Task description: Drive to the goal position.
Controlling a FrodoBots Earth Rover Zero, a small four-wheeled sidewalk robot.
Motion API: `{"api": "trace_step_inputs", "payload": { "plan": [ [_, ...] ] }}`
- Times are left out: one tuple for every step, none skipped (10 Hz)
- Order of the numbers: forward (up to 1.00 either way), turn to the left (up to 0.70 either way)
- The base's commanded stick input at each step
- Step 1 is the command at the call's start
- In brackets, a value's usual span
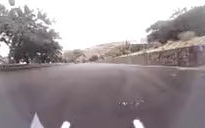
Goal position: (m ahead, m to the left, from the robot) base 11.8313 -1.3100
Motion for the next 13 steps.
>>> {"api": "trace_step_inputs", "payload": {
  "plan": [
    [0.5, 0.0],
    [0.5, 0.0],
    [0.5, 0.0],
    [0.5, 0.0],
    [0.5, 0.0],
    [0.5, 0.0],
    [0.5, 0.0],
    [0.5, 0.0],
    [0.5, 0.0],
    [0.5, -0.13],
    [0.5, -0.36],
    [0.5, -0.5],
    [0.5, -0.5]
  ]
}}
